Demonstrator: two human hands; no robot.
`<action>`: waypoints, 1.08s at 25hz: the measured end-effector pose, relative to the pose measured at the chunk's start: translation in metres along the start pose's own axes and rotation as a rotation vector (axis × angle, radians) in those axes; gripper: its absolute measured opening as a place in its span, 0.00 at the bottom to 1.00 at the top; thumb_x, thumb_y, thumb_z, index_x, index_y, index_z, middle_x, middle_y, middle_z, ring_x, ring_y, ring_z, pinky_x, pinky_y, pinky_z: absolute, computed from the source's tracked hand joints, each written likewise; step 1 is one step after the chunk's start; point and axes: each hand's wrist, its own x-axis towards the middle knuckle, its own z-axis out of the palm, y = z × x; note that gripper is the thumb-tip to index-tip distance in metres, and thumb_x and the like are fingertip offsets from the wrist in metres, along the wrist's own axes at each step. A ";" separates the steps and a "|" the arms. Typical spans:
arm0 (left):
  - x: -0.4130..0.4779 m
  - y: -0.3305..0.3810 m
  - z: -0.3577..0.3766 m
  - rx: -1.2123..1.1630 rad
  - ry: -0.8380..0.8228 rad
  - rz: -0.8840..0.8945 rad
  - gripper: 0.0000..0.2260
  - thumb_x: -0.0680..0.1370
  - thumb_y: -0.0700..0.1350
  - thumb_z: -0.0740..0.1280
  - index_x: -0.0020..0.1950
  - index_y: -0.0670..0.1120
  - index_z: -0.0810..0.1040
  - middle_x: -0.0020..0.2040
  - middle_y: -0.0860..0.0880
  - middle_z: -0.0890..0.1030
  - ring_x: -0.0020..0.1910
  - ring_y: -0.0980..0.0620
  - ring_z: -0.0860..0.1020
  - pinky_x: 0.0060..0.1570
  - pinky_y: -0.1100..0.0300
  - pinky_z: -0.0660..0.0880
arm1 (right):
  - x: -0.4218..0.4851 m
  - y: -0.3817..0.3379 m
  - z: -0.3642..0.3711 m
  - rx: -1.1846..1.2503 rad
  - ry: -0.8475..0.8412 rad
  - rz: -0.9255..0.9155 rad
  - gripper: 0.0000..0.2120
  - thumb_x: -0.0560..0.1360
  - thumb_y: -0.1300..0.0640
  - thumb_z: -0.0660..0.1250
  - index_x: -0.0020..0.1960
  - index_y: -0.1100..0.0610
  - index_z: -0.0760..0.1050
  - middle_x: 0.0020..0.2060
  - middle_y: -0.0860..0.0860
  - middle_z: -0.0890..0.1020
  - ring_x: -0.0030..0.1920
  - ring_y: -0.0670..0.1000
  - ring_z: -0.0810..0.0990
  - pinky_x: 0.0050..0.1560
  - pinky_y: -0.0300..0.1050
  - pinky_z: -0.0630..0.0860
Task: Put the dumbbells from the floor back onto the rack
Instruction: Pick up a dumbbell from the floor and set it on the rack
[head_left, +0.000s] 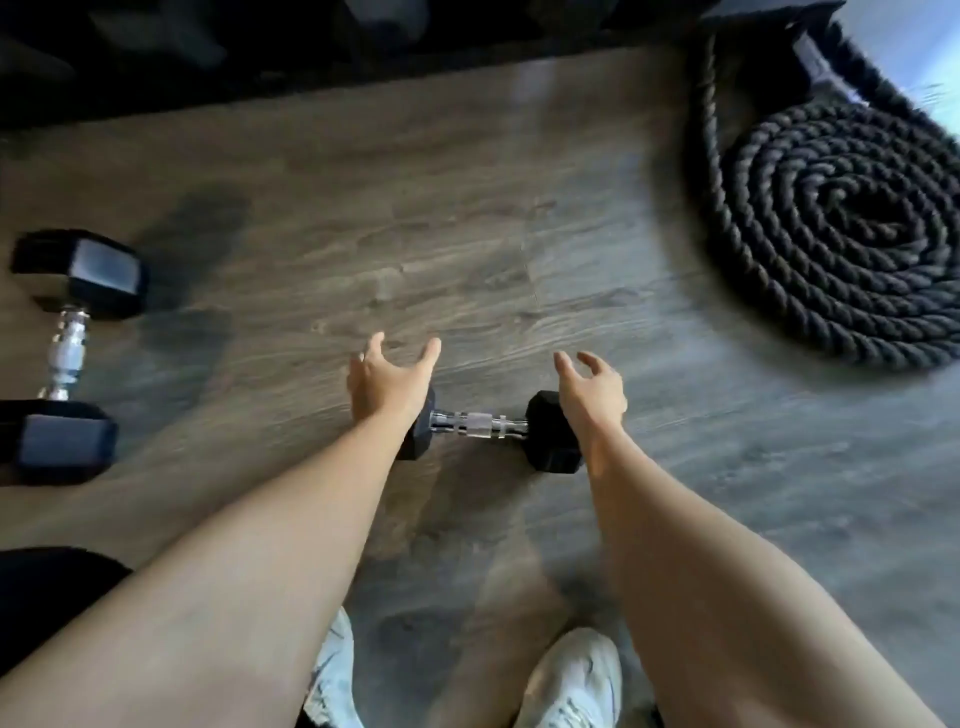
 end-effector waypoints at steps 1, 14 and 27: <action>0.010 -0.009 0.011 0.005 0.011 -0.035 0.38 0.69 0.67 0.70 0.74 0.51 0.67 0.72 0.45 0.70 0.70 0.43 0.68 0.65 0.49 0.66 | 0.011 0.010 0.010 -0.014 0.023 0.002 0.25 0.76 0.40 0.64 0.69 0.49 0.72 0.71 0.54 0.71 0.69 0.60 0.69 0.69 0.56 0.65; 0.050 -0.041 0.028 -0.032 -0.187 -0.503 0.42 0.53 0.59 0.81 0.62 0.42 0.74 0.61 0.42 0.77 0.52 0.42 0.78 0.52 0.46 0.73 | 0.030 0.048 0.031 0.202 0.053 0.431 0.30 0.57 0.37 0.73 0.50 0.56 0.74 0.47 0.54 0.77 0.48 0.58 0.76 0.56 0.52 0.77; -0.043 0.213 -0.194 -0.258 -0.119 -0.364 0.25 0.52 0.57 0.78 0.40 0.46 0.73 0.41 0.50 0.78 0.32 0.54 0.72 0.34 0.61 0.69 | -0.105 -0.224 -0.141 0.347 0.142 0.285 0.20 0.54 0.41 0.73 0.32 0.55 0.71 0.30 0.49 0.74 0.29 0.49 0.73 0.27 0.39 0.63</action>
